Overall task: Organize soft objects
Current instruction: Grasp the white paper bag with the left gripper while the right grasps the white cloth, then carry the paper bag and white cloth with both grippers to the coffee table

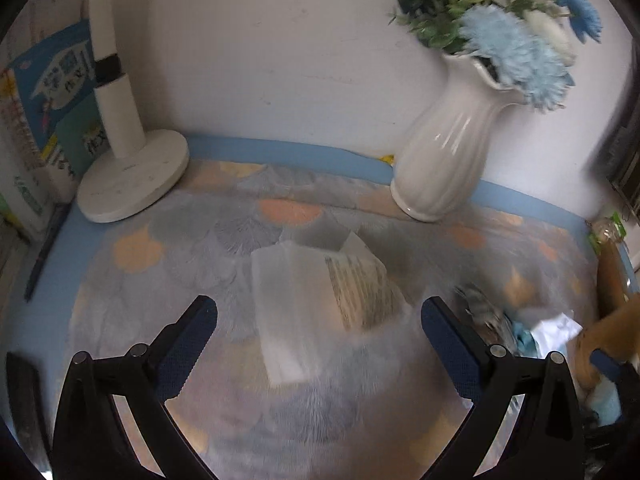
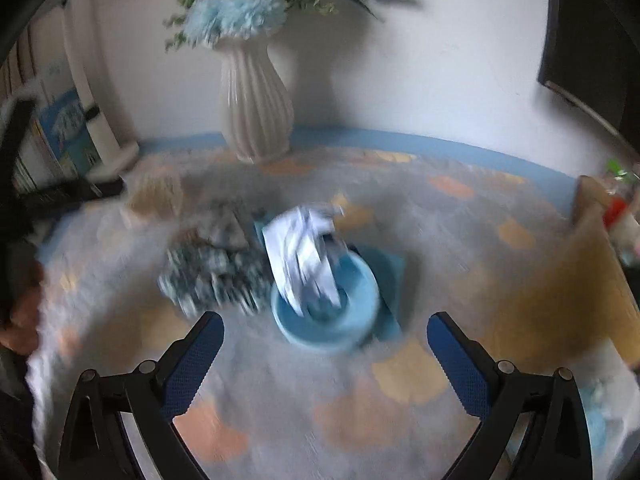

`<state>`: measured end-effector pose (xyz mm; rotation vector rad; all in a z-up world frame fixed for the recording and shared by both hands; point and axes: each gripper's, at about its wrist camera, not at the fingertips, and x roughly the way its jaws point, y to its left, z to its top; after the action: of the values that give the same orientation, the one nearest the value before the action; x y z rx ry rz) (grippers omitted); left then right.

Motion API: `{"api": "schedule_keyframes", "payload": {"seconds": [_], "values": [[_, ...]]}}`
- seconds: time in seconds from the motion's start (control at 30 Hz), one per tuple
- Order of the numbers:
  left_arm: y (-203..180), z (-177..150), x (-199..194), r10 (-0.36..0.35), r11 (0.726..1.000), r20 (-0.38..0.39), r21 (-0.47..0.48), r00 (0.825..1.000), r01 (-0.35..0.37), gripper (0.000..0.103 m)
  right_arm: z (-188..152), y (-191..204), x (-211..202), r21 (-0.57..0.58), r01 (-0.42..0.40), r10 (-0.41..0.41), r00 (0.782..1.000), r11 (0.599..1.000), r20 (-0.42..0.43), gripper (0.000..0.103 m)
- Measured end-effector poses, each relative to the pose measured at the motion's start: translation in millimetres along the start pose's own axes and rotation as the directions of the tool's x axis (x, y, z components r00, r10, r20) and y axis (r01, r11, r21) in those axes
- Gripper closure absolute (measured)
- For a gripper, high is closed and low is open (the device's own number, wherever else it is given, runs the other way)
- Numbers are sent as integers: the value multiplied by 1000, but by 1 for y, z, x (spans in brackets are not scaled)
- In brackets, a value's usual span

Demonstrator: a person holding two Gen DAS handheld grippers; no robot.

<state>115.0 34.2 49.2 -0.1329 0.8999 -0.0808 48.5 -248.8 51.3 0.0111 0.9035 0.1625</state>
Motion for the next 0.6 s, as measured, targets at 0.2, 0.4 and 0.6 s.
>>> {"api": "schedule_keyframes", "payload": {"seconds": [0.2, 0.4, 0.6], "values": [[1, 3, 28, -22, 1000, -16, -4, 1000, 22, 1, 27, -6, 17, 33, 3, -4, 1000, 999, 15, 4], [-12, 0, 46, 13, 998, -24, 64, 1000, -12, 44, 29, -2, 39, 6, 18, -18, 1000, 1000, -23, 34], [-16, -4, 46, -19, 997, -15, 76, 1000, 21, 67, 28, -5, 27, 33, -23, 22, 999, 999, 31, 68]]}}
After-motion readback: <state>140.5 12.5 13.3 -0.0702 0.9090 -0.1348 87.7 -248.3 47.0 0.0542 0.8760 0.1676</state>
